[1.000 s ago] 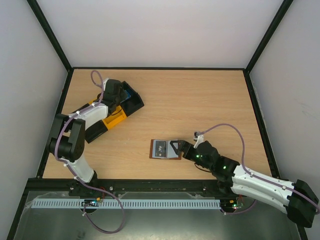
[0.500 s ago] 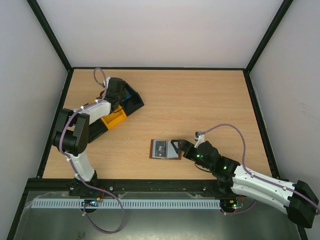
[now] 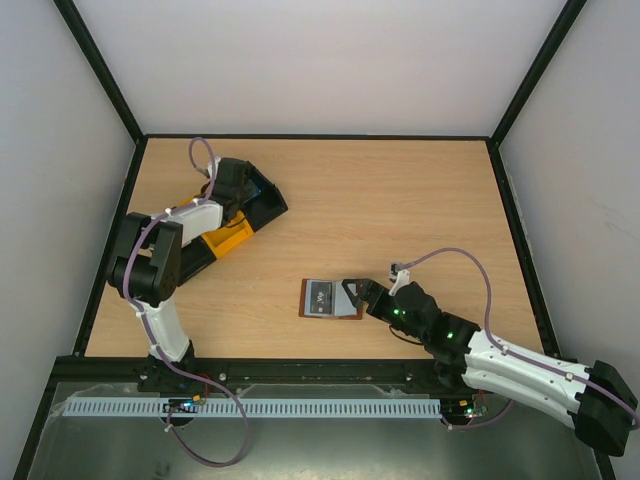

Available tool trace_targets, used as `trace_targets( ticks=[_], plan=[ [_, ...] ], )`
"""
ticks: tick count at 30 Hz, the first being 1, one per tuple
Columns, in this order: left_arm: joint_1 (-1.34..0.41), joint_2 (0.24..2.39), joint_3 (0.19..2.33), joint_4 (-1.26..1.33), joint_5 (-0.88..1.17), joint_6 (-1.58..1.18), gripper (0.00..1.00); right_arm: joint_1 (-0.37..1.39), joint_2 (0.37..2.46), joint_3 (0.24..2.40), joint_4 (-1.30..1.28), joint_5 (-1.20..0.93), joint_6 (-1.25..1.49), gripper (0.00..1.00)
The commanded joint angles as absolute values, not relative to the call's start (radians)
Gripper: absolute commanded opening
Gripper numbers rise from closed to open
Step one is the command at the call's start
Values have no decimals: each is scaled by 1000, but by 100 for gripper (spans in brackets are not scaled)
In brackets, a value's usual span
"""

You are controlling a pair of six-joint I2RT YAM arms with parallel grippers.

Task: Take the credit cards out of the card holder

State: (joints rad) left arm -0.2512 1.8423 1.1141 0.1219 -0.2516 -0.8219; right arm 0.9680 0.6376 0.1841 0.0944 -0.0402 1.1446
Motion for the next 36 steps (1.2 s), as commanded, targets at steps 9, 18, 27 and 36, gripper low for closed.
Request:
trace_targets(
  ticks=[9,18,27,36],
  plan=[
    [-241,1881,1148,132,-274,-814,10,970,676,193,96,-2,1152,98],
    [-241,1894,1171,112,-278,-808,12,970,675,193,94,11,1164,98],
    [-240,1864,1178,99,-268,-806,22,971,672,190,82,13,1174,98],
    [-241,1713,1149,90,-191,-781,69,970,653,189,105,-21,1152,98]
  ],
)
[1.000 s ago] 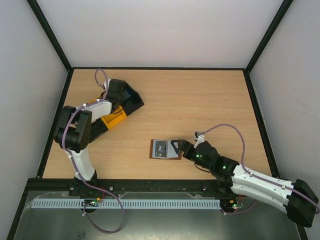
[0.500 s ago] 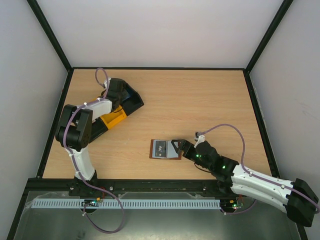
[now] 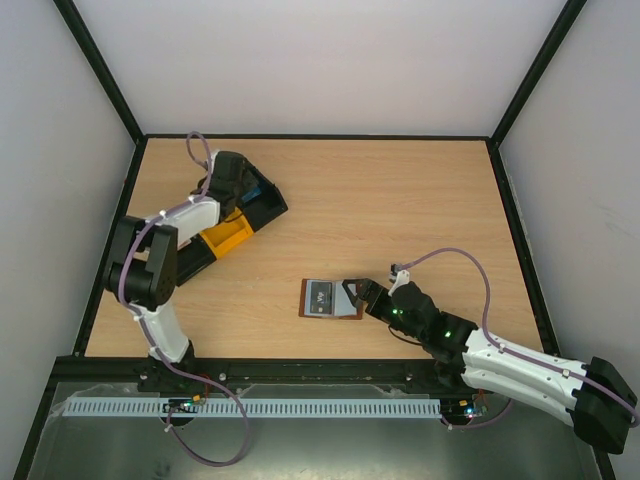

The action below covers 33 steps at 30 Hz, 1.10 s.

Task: Take the credit cards out of the card holder

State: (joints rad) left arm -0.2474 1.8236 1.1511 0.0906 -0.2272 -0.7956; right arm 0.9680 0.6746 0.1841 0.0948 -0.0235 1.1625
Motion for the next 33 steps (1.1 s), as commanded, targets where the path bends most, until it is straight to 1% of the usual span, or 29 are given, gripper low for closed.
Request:
trace_targets(
  ticks=[1,4,7,9,12,17,20,24,28,30,33],
  plan=[
    [-242,1692,1141,87,-183,-782,74,971,644,191,90,-9,1156,97],
    [-242,1622,1115,65,-155,-787,86,970,613,219,18,33,1154,97],
    [-241,1556,1094,21,-108,-790,94,969,600,239,-7,25,1119,98],
    [-241,1516,1069,-1,-42,-804,99,969,605,246,-8,8,1111,98],
    [-248,1453,992,-3,83,-813,100,969,622,243,-1,-5,1127,99],
    [-287,1360,864,16,308,-765,100,969,692,236,63,-68,1140,89],
    [-354,1307,822,-17,332,-700,100,968,745,245,104,-115,1133,79],
    [-455,1249,767,-54,356,-649,100,968,830,277,121,-161,1117,60],
    [-524,1193,702,-59,386,-632,95,971,910,325,123,-194,1101,40],
    [-553,1153,664,-44,391,-634,93,972,947,348,124,-201,1092,33],
    [-583,1116,605,-16,399,-655,89,973,1002,373,136,-201,1083,26]
  ],
)
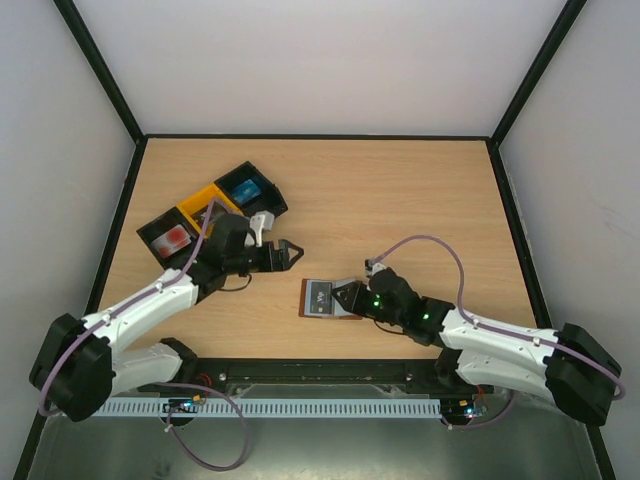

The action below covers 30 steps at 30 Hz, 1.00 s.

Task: Take the credit cards out of the card holder

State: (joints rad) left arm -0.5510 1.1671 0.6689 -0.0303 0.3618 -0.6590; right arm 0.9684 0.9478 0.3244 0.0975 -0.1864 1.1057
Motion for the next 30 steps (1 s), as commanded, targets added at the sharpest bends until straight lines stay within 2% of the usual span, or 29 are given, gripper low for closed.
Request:
trace_targets(
  ticks=[1,8,12,21,30],
  plan=[
    [-591,1108,585,-9,400,-663,89,973,1022,379,141,-201,1079,25],
    [-646,1057,458,81,419,-713,84,973,1181,442,81,-140,988,24],
    [-668,1048,417,107,408,-733,82,973,1234,429,128,-149,990,22],
    [-673,1116,383,172,438,-720,80,973,1318,370,200,-160,1001,20],
    [-678,1205,359,314,492,-764,71,973,1375,334,243,-184,994,19]
  ],
)
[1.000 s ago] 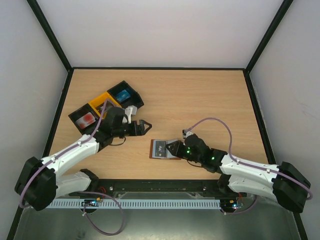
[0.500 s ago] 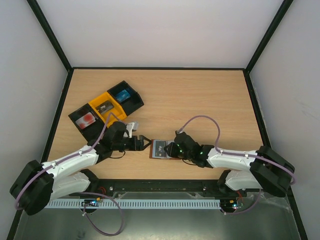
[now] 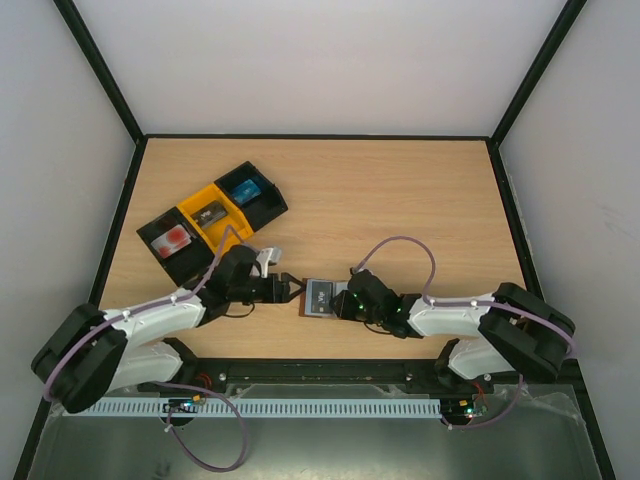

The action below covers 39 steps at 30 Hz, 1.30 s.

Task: Take the credit cards out of the card holder

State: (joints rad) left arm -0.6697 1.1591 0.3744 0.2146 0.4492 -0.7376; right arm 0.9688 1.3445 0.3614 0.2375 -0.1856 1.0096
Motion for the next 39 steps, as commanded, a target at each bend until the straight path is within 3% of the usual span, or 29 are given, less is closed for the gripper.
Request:
trace_targets(
  ticks=[1,11,26,39],
  plan=[
    [-681,1222,357,330,491,-775,69,973,1378,331,247,-184,995,19],
    [-726,1339,346,472,483,-862,44,973,1356,283,310,-176,1028,15],
    [-733,1460,336,595,523,-854,25,973,1328,266,362,-184,1052,11],
    [-733,1515,344,584,526,-840,17,972,1338,251,444,-223,1102,11]
  ],
)
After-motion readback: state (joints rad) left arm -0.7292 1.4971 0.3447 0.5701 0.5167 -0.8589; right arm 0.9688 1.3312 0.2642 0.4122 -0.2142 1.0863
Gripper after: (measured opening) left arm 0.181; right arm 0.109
